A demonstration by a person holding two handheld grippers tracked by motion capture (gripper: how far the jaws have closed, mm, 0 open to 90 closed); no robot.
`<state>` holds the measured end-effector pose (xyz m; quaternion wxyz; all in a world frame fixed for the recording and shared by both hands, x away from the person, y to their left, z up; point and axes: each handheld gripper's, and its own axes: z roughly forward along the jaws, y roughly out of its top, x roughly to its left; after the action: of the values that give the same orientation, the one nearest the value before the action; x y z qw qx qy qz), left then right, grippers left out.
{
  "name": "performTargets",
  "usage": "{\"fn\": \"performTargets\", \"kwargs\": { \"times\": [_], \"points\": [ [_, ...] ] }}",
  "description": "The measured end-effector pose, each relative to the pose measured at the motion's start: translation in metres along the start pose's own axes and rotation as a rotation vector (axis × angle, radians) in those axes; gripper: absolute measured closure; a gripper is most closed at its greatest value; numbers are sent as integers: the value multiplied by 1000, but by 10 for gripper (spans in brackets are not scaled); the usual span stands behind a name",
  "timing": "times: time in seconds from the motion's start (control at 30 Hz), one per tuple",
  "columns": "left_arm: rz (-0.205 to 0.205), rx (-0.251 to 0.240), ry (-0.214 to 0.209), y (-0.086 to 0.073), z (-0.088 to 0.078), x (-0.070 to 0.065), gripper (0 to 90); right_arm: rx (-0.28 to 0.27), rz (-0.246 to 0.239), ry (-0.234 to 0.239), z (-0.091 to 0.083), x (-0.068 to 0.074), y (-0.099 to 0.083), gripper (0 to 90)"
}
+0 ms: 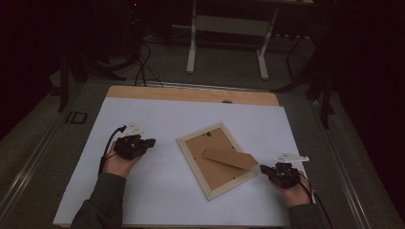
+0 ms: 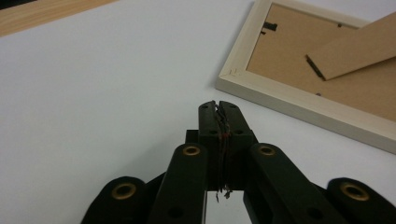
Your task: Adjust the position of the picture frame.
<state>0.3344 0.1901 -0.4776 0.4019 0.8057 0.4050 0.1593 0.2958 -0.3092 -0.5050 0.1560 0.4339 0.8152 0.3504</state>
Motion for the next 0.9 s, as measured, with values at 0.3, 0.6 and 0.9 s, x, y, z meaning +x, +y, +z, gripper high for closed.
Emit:
{"fn": "performTargets", "kwargs": {
  "times": [0.3, 0.6, 0.9],
  "points": [
    [15, 22, 10, 9, 17, 1, 900, 6, -20, 13, 2, 9, -5, 897],
    [38, 55, -5, 13, 38, -6, 900, 15, -22, -11, 3, 8, -8, 897],
    [52, 74, -32, 14, 57, -13, 900, 10, -5, -24, 9, 4, -9, 897]
  ]
}}
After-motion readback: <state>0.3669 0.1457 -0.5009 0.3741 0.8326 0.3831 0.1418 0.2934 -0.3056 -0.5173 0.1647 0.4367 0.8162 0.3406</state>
